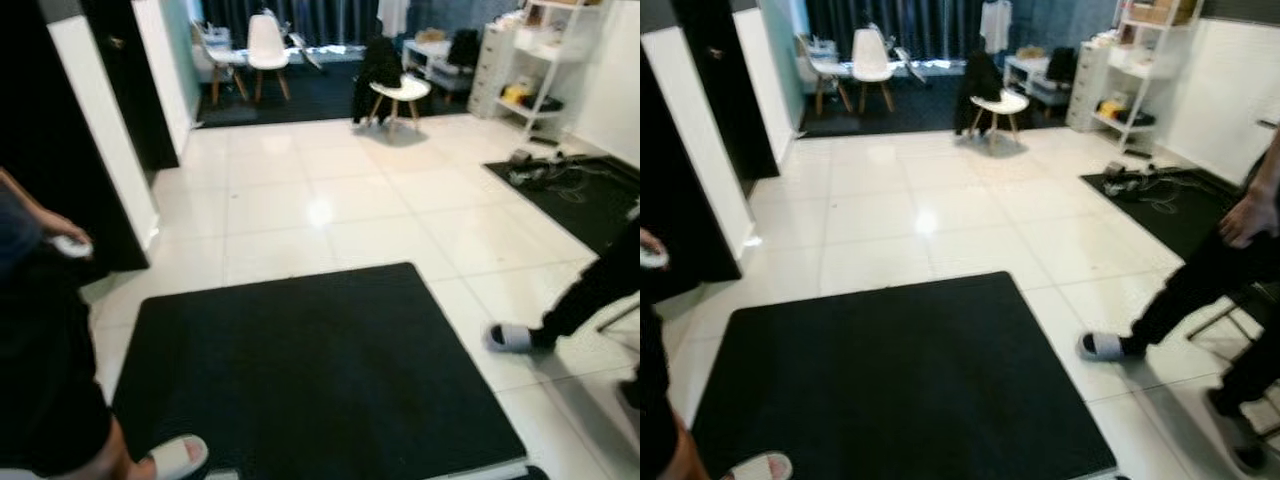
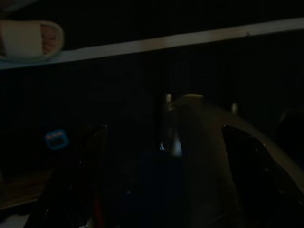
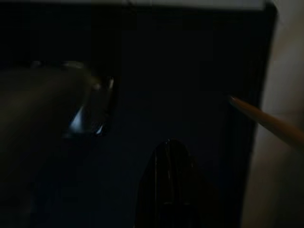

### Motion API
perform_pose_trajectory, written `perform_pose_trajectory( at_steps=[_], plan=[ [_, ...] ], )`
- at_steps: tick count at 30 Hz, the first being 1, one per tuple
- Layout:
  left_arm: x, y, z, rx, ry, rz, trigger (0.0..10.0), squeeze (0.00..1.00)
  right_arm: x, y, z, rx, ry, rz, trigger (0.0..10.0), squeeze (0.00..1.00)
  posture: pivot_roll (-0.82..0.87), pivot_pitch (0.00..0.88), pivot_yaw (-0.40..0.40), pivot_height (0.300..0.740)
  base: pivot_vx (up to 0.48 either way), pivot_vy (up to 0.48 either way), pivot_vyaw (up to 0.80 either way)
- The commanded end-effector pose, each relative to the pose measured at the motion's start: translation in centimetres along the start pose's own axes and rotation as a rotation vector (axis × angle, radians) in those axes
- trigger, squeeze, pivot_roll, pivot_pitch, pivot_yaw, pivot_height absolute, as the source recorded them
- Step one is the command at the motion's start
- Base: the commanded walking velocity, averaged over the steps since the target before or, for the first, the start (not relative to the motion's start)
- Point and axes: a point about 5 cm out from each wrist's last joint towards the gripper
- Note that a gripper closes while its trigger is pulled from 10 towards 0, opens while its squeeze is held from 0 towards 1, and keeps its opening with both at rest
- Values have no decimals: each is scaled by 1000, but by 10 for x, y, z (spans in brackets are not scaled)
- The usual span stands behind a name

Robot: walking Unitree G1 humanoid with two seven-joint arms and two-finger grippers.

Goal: Restocking fridge

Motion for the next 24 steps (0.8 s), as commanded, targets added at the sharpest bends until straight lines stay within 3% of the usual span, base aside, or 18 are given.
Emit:
perform_pose_trajectory(
  at_steps=[1, 5, 24],
  plan=[
    [0, 1, -1, -14, -6, 2, 10000, 0, 2, -8, -7, 9, -21, 27, 10000, 0, -72, 0, 20, 740, 341, 0, 0],
    [-1, 2, -1, -13, -4, 0, 10000, 0, 2, -10, -5, 31, -15, 44, 10000, 0, -73, 0, 21, 740, 341, 0, -398],
    [-3, 6, -7, -24, -20, 1, 10000, 0, 2, -12, -8, 53, -26, 66, 10000, 0, -87, 0, 18, 740, 325, 0, -792]
  ],
)
Point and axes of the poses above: a point about 5 cm out from each wrist's last joint towards the gripper, its own x axis pointing back from the gripper into the wrist, its own y axis along the axis of the wrist's last joint, z = x × y, and after that the axes turned 1 degree about -x, right-handed
